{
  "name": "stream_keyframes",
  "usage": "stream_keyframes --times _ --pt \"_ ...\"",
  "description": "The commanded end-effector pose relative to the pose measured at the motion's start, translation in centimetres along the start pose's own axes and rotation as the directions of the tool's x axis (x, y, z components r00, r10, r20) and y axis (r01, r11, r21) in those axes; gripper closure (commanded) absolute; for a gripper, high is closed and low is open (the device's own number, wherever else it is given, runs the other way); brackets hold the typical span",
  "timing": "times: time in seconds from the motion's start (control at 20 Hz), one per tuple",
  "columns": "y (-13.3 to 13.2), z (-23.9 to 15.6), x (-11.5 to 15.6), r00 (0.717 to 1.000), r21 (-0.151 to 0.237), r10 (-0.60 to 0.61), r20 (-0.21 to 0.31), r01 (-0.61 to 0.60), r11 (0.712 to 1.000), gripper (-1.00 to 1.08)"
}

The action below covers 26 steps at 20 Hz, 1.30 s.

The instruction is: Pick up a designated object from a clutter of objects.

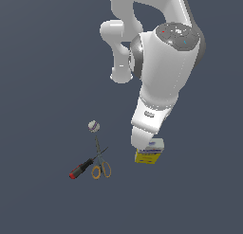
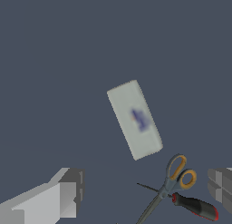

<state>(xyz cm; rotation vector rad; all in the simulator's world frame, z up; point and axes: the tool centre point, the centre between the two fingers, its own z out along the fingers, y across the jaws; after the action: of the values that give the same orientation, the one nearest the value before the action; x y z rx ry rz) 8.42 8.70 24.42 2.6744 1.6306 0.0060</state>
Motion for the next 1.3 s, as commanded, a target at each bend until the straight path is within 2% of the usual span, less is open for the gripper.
stream_keyframes --times 0.0,0.3,0.6,0.9,1.25 --pt "0.2 0.8 0.6 0.997 0.001 -0.075 0.000 0.075 0.997 -0.92" --pt "0.5 2.4 1.9 0.973 0.005 -0.232 -0.001 0.232 0.973 -0.92" --pt "0.7 3.6 2.8 0.942 0.007 -0.334 -0.003 0.335 0.942 -0.92" --pt "0.8 4.1 3.3 0.923 0.008 -0.384 -0.005 0.384 0.923 -0.92" --pt "0.8 4.5 3.3 0.922 0.009 -0.386 -0.005 0.386 0.922 -0.92"
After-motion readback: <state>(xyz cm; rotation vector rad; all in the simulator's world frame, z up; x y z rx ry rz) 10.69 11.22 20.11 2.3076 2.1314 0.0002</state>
